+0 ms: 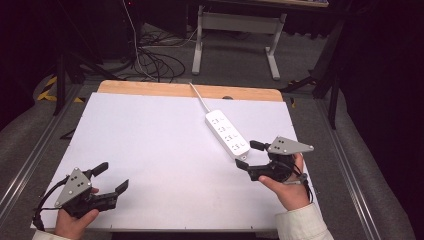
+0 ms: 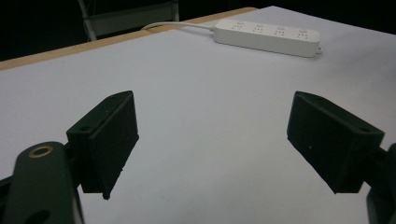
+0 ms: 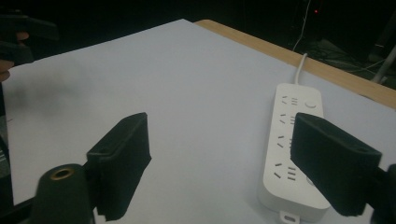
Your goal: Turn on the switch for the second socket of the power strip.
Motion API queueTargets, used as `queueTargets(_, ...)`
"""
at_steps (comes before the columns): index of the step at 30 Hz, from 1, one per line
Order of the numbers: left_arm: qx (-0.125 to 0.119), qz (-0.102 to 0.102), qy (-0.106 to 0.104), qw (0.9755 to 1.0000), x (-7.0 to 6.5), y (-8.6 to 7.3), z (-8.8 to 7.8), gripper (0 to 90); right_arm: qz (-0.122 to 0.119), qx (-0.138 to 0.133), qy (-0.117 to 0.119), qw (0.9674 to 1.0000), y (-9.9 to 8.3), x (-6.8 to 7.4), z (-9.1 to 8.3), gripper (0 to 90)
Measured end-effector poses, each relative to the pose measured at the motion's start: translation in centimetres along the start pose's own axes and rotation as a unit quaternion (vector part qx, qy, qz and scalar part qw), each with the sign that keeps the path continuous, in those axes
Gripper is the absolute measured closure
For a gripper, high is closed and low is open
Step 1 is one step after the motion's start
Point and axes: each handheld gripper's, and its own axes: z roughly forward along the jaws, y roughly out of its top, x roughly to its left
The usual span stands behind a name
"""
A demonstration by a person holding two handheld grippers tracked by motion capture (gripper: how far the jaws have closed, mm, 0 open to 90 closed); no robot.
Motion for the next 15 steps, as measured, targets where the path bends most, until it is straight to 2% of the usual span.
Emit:
queueTargets(4, 0.001, 0.000, -0.002, 1.0000, 0.0, 0.0, 0.0, 16.6, -0.009, 0.013, 0.001, 0.9999, -0.8, 0.4, -0.1, 13.3)
queueTargets(8, -0.001, 0.000, -0.002, 1.0000, 0.0, 0.0, 0.0, 16.7, -0.005, 0.007, 0.007, 0.9999, -1.7, 0.7, 0.1, 12.0)
queueTargets(12, -0.001, 0.000, -0.002, 1.0000, 0.0, 0.0, -0.1, 16.6, -0.014, 0.005, 0.021, 0.9997, -3.0, 0.9, 0.5, 9.0)
queueTargets(15, -0.003, -0.002, 0.000, 1.0000, 0.0, 0.0, -0.1, 16.6, -0.002, -0.011, 0.039, 0.9992, -4.4, 1.1, 0.5, 6.8)
